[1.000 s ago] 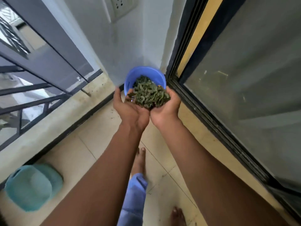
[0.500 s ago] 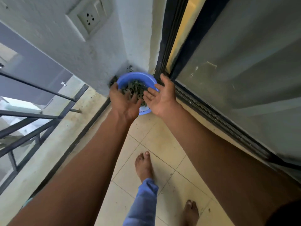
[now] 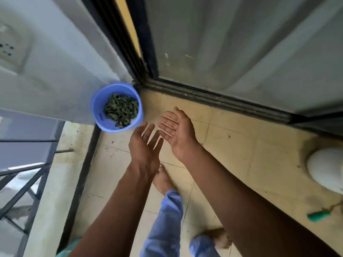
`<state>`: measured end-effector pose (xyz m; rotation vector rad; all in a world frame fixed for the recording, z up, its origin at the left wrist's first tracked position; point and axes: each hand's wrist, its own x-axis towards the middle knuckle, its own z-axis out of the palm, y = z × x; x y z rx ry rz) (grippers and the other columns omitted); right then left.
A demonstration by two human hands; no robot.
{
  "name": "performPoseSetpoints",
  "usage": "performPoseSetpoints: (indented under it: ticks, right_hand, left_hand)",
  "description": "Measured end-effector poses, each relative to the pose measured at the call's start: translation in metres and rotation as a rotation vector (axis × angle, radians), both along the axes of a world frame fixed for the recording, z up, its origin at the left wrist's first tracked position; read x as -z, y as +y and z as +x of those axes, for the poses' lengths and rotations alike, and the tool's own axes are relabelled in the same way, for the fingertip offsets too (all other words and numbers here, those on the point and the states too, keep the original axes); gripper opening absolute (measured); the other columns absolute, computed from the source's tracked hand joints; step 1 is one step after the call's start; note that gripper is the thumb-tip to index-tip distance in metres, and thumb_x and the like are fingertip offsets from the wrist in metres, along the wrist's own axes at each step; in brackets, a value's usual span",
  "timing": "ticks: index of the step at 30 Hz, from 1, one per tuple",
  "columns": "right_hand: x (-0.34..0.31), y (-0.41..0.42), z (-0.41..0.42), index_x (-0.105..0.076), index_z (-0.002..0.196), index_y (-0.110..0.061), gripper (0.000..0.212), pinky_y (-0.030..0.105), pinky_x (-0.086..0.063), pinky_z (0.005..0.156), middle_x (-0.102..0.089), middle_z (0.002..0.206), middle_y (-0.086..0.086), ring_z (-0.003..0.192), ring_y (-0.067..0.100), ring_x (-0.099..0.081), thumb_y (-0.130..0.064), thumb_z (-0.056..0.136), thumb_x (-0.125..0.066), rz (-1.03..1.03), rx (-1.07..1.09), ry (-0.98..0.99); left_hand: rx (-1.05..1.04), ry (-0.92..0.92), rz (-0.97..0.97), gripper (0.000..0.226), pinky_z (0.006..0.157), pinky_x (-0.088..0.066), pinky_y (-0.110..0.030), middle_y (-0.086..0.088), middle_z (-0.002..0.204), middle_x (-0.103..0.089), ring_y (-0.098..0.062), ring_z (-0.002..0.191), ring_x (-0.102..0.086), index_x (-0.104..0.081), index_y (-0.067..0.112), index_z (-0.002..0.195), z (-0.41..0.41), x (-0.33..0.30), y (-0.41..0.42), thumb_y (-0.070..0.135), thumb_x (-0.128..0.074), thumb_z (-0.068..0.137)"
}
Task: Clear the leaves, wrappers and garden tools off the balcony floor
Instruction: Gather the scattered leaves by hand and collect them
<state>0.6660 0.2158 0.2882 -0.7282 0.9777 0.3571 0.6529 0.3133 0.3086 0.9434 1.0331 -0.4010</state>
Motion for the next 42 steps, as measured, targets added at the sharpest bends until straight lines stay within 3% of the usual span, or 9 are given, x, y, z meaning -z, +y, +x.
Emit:
performPoseSetpoints:
  ticks: [6,13,19,24,28,32,42]
  right_hand:
    - [-0.017,-0.113,-0.096,-0.068,0.119,-0.012,0.035,0.046,-0.051,0.105,-0.073,0.118,0.010,0.110,0.025,-0.069,-0.040,0.101,-0.055,-0.081,0.228,-0.031]
    - [-0.036,-0.252,-0.261,-0.071,0.117,-0.012,0.031,0.038,-0.057,0.090,-0.077,0.108,0.006,0.103,0.024,-0.073,-0.036,0.101,-0.059,-0.216,0.461,-0.013]
    - [-0.047,-0.347,-0.410,-0.071,0.113,-0.012,0.020,0.038,-0.053,0.083,-0.077,0.104,0.008,0.095,0.025,-0.072,-0.022,0.102,-0.058,-0.343,0.649,0.097]
    - [-0.045,-0.407,-0.519,-0.072,0.110,-0.009,0.024,0.036,-0.050,0.076,-0.076,0.103,0.013,0.085,0.023,-0.069,-0.014,0.098,-0.053,-0.390,0.895,0.172]
    - [-0.039,-0.444,-0.586,-0.071,0.111,-0.005,0.023,0.035,-0.048,0.075,-0.076,0.103,0.016,0.086,0.025,-0.069,-0.014,0.097,-0.055,-0.384,1.105,0.258]
    - [-0.036,-0.479,-0.643,-0.070,0.109,-0.003,0.022,0.031,-0.050,0.068,-0.075,0.097,0.016,0.082,0.024,-0.070,-0.011,0.097,-0.054,-0.379,1.261,0.306]
    - [-0.034,-0.574,-0.784,-0.072,0.104,-0.006,0.017,0.038,-0.051,0.075,-0.076,0.100,0.015,0.084,0.023,-0.068,-0.013,0.097,-0.059,-0.362,1.411,0.447]
  left_hand:
    - [0.361,-0.073,0.055,0.031,0.105,-0.053,-0.041,-0.001,0.120,-0.076,-0.022,0.112,-0.072,-0.068,0.019,0.126,-0.071,-0.009,-0.104,0.028,-0.052,0.102]
    - [0.879,-0.092,0.062,0.031,0.101,-0.054,-0.040,0.000,0.118,-0.077,-0.020,0.109,-0.074,-0.068,0.020,0.126,-0.191,-0.020,-0.237,0.028,-0.047,0.104]
    - [1.268,-0.138,0.146,0.028,0.096,-0.056,-0.039,-0.002,0.112,-0.078,-0.020,0.105,-0.075,-0.070,0.018,0.122,-0.302,-0.036,-0.357,0.022,-0.048,0.106]
    - [1.575,-0.203,0.154,0.023,0.097,-0.056,-0.042,-0.004,0.105,-0.079,-0.024,0.101,-0.075,-0.074,0.014,0.115,-0.393,-0.040,-0.451,0.018,-0.054,0.104]
    - [1.775,-0.235,0.134,0.023,0.091,-0.056,-0.040,-0.009,0.105,-0.079,-0.031,0.104,-0.073,-0.073,0.011,0.116,-0.462,-0.039,-0.511,0.017,-0.056,0.102]
    - [1.948,-0.249,0.104,0.019,0.097,-0.055,-0.046,-0.013,0.104,-0.078,-0.029,0.097,-0.073,-0.074,0.013,0.107,-0.523,-0.037,-0.566,0.019,-0.057,0.101]
    - [2.290,-0.266,0.161,0.023,0.090,-0.054,-0.041,-0.004,0.104,-0.079,-0.027,0.104,-0.072,-0.073,0.020,0.111,-0.633,-0.019,-0.693,0.018,-0.052,0.103]
